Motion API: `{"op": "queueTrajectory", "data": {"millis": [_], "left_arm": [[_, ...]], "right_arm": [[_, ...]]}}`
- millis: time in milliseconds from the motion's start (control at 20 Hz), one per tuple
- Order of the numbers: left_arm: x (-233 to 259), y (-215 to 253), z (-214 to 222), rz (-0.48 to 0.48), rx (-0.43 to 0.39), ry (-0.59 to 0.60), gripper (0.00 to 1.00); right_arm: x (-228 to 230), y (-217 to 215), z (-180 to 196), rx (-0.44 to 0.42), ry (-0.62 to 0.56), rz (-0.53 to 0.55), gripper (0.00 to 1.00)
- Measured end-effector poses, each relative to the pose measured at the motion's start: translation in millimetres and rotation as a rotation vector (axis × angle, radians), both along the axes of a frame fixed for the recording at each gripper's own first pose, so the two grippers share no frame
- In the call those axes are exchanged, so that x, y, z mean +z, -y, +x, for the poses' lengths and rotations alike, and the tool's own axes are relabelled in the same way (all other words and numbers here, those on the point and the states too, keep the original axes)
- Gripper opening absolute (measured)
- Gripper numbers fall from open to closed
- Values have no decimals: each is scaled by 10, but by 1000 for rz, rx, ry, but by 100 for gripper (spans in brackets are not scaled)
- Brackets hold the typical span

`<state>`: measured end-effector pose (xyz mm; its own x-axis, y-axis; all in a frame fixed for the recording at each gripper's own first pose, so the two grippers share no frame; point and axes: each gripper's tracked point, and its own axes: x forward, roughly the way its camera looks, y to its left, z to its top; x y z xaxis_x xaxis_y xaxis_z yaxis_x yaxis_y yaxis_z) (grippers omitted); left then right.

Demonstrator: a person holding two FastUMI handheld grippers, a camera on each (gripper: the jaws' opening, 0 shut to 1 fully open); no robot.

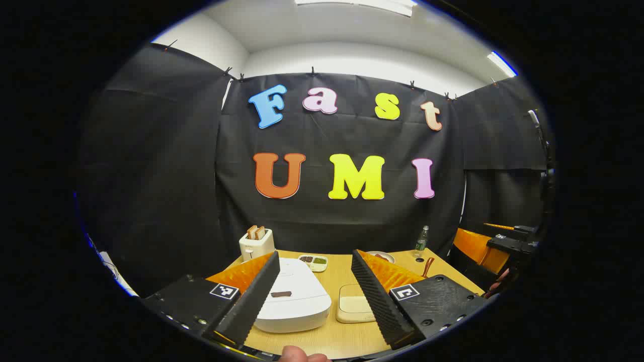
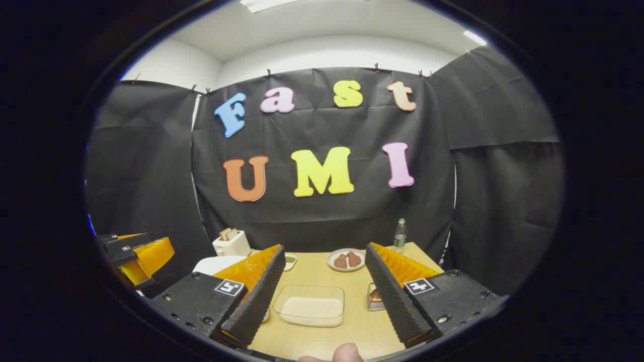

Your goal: Close the left gripper, press the button to open the rice cooker; take a wooden spoon from the chopstick holder with the right hand, scoop a spoonful of rice and pour it into the rice cooker, then put the wooden spoon back into the chopstick holder.

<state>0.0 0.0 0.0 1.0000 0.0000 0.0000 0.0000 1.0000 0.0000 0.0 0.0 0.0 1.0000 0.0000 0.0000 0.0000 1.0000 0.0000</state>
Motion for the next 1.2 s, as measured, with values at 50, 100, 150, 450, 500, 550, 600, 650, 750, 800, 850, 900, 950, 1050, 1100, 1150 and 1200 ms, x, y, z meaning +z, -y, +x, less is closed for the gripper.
{"op": "queueTrajectory", "data": {"millis": [50,100,150,450,500,550,600,650,750,800,850,900,950,1050,1100,1150,1200], "left_arm": [[3,5,6,-1,1,2,94],[14,27,17,-5,-2,2,94],[30,47,29,-9,-6,1,94],[94,55,59,-17,3,29,94],[80,58,56,-20,8,27,94],[69,48,50,-22,14,25,94],[56,41,48,-23,19,25,94],[39,28,40,-26,26,20,94],[32,32,43,-28,25,26,94],[30,24,62,-19,26,26,94],[36,-6,61,-10,33,27,94],[45,-34,60,-5,38,31,94],[76,-29,54,-5,39,37,94],[106,-20,90,-5,44,53,94],[129,-20,74,-6,47,57,94],[133,-10,80,-9,49,58,94],[135,4,85,-13,48,60,94]], "right_arm": [[17,-11,13,4,1,0,100],[43,-12,15,6,10,1,100],[70,-1,30,7,21,3,100],[32,36,137,16,4,15,98],[10,37,153,17,-3,13,97],[7,49,159,17,-5,10,97],[5,64,170,18,-6,8,100],[17,66,175,20,-6,6,100],[27,72,189,24,-7,6,100],[34,73,199,27,-7,5,100],[51,81,209,28,-5,4,100],[63,94,215,27,-2,3,100],[77,97,222,28,1,3,100],[74,120,248,29,0,2,100],[50,133,271,28,-4,0,97],[47,141,283,27,-8,2,97],[32,146,294,29,-12,7,100]]}}
